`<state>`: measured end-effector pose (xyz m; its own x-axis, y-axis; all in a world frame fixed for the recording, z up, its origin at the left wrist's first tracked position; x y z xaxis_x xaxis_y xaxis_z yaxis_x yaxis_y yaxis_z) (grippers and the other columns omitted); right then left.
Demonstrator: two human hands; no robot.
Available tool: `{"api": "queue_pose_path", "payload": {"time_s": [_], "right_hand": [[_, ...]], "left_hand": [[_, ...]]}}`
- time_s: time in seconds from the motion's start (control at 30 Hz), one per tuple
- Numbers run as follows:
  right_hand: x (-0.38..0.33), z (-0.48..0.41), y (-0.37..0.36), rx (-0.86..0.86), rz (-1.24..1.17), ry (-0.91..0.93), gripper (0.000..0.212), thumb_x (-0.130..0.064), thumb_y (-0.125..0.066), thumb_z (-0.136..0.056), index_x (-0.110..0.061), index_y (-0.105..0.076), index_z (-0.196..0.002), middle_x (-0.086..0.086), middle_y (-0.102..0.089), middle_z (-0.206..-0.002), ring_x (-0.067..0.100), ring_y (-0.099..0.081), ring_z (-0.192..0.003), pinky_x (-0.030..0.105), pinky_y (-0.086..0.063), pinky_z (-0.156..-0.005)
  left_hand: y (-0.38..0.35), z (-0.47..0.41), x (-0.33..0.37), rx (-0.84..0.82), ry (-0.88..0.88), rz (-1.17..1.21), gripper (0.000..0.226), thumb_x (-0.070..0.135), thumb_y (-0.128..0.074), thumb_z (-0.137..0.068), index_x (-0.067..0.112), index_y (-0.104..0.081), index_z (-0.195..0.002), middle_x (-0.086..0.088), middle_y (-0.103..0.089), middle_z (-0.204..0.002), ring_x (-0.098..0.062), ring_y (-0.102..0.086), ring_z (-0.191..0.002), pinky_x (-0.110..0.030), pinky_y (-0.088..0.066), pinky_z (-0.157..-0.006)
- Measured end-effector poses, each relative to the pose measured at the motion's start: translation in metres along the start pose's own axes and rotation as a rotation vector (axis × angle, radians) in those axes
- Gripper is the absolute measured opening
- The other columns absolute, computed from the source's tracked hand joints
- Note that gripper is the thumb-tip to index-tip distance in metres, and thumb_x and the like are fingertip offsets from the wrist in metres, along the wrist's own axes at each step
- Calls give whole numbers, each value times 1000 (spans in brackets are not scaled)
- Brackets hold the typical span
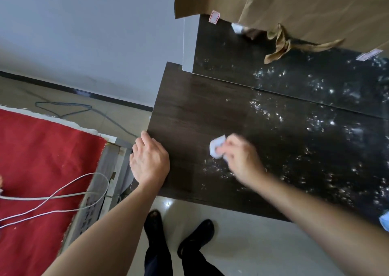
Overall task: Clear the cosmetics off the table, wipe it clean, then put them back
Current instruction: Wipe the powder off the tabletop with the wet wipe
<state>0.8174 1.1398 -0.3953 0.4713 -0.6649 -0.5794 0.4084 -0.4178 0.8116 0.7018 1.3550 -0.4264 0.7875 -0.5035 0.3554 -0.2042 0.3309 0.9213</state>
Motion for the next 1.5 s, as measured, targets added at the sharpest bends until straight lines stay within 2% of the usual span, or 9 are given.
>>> {"api": "queue_pose_path", "payload": {"time_s": [0.13, 0.4, 0.53, 0.7, 0.8, 0.93, 1.13, 1.3, 1.5], "right_hand": [[-28, 74, -29, -277, -124, 77, 20, -6, -64, -78, -19, -75, -88, -6, -53, -80, 9, -49, -77, 15, -37, -70], [13, -54, 8, 76, -41, -204, 25, 0, -54, -85, -11, -75, -93, 2, -53, -89, 21, -56, -81, 23, -41, -68], [-19, 32, -38, -75, -132, -64, 14, -19, -58, -81, -14, -70, -85, 7, -56, -83, 19, -51, -76, 27, -37, -66], [-55, 98, -43, -298, -136, 58, 20, -8, -54, -90, -19, -70, -92, 4, -54, -90, 14, -46, -84, 24, -40, -77], [-39, 21, -10, -41, -97, 83, 24, -8, -53, -82, -14, -75, -89, 6, -53, -82, 15, -48, -77, 18, -33, -67], [2, -71, -4, 99, 22, -191, 30, -2, -47, -86, -7, -74, -95, 14, -56, -101, 29, -54, -97, 27, -40, -77], [-60, 56, -56, -54, 23, 180, 16, -6, -61, -81, -18, -69, -87, 1, -52, -86, 19, -46, -81, 27, -41, -64], [-67, 142, -70, -290, 16, 246, 26, -8, -52, -77, -26, -67, -88, -7, -49, -87, 14, -48, -78, 24, -48, -57], [-34, 19, 52, 158, 257, 158, 9, -13, -61, -78, -16, -69, -75, 1, -62, -77, 28, -50, -81, 35, -46, -59]], "left_hand": [[2, 0, 1, 3, -2, 4, 26, 21, -32, -97, 6, -45, -114, -17, -58, -109, -37, -53, -102, -47, -41, -82], [1, 1, 1, 1, -13, -18, 27, 22, -30, -98, 6, -45, -114, -16, -57, -111, -37, -52, -104, -46, -40, -81], [2, 1, 2, -5, -15, -13, 27, 22, -30, -98, 6, -44, -114, -16, -57, -111, -37, -52, -104, -46, -40, -81], [6, 3, 2, -16, -10, 12, 25, 23, -28, -98, 7, -44, -110, -17, -57, -111, -37, -52, -104, -46, -39, -82], [5, 3, 1, -12, -4, 28, 26, 23, -28, -98, 7, -45, -111, -16, -57, -112, -37, -53, -104, -45, -39, -82], [5, 3, -1, -8, -6, 38, 28, 25, -27, -99, 8, -44, -113, -16, -57, -113, -37, -53, -105, -46, -40, -83], [5, 3, -2, -23, 2, 68, 33, 27, -27, -99, 10, -43, -124, -15, -56, -121, -35, -52, -110, -46, -40, -89], [6, 3, -2, -23, -7, 70, 35, 25, -30, -99, 9, -43, -127, -16, -56, -123, -37, -52, -111, -46, -41, -89], [3, 2, 0, -23, -2, 31, 29, 24, -30, -98, 7, -44, -118, -18, -57, -115, -39, -53, -106, -47, -41, -85]]}}
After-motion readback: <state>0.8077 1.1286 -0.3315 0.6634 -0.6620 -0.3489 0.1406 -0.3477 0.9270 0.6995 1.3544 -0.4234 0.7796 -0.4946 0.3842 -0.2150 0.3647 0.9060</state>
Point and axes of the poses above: each hand's wrist, its own z-axis away from the middle knuckle, its own y-axis out of the back of the hand, x = y × z, the point moved 8 cm from there along -z, towards the middle knuckle
